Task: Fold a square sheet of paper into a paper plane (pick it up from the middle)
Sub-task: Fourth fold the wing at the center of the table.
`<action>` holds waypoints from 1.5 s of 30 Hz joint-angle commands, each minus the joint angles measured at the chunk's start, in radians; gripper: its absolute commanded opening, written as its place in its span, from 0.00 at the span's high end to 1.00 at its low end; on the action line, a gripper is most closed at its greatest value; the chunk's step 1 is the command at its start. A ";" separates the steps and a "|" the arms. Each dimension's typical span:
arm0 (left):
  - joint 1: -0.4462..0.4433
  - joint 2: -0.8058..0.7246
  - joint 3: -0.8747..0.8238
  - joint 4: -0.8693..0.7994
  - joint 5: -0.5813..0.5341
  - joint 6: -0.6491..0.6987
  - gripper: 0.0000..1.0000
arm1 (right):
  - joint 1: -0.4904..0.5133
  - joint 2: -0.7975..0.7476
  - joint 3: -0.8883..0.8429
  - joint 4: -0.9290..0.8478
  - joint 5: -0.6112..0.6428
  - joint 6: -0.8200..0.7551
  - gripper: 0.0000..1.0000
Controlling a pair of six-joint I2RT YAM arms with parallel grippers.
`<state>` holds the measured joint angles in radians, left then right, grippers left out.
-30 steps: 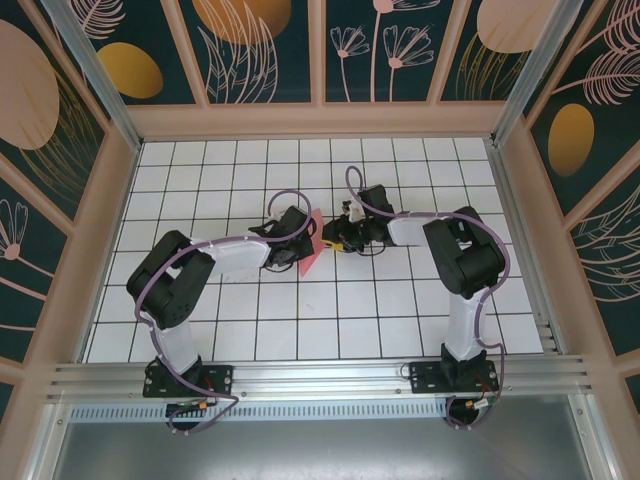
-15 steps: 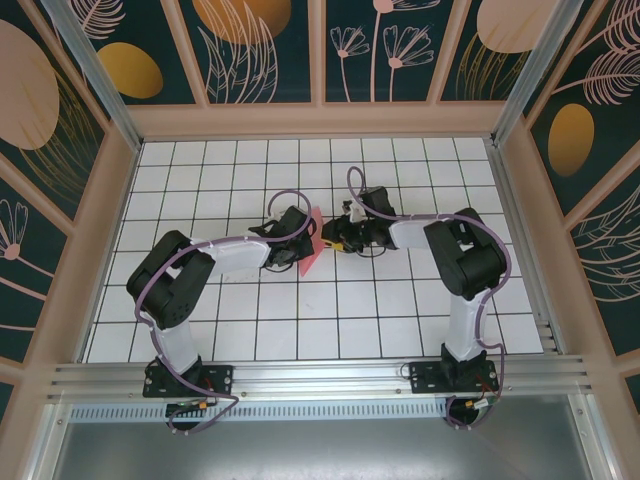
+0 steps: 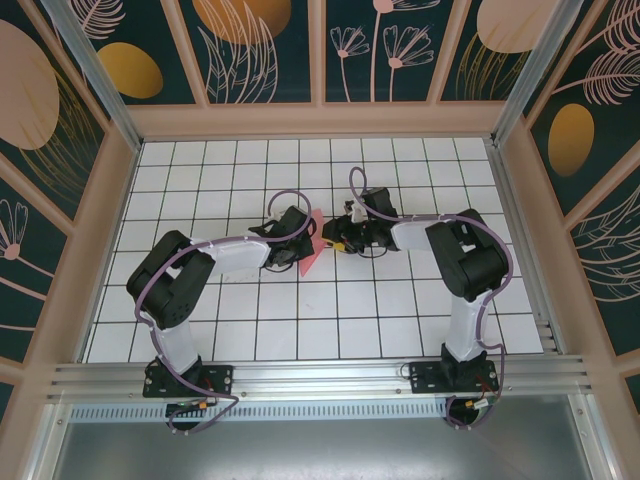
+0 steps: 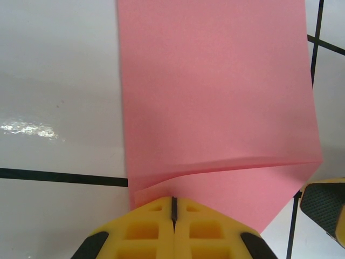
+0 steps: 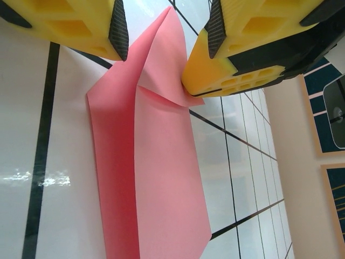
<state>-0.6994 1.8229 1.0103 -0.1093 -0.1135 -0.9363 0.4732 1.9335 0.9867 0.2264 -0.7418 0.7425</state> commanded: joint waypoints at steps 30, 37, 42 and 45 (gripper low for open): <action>0.010 -0.354 -0.078 0.089 -0.051 0.221 0.66 | 0.039 -0.283 0.029 -0.215 0.366 0.053 0.98; 0.010 -0.436 -0.190 0.283 0.048 0.422 0.35 | 0.057 -0.326 -0.018 -0.214 0.496 0.252 0.99; 0.010 -0.430 -0.292 0.474 0.145 0.572 0.29 | 0.068 -0.286 -0.033 -0.181 0.521 0.372 1.00; 0.008 -0.388 -0.340 0.584 0.208 0.657 0.28 | 0.068 -0.246 -0.025 -0.193 0.509 0.430 1.00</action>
<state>-0.6937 1.4055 0.7021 0.2989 0.0082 -0.4164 0.5369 1.6527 0.9627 0.0341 -0.2565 1.0729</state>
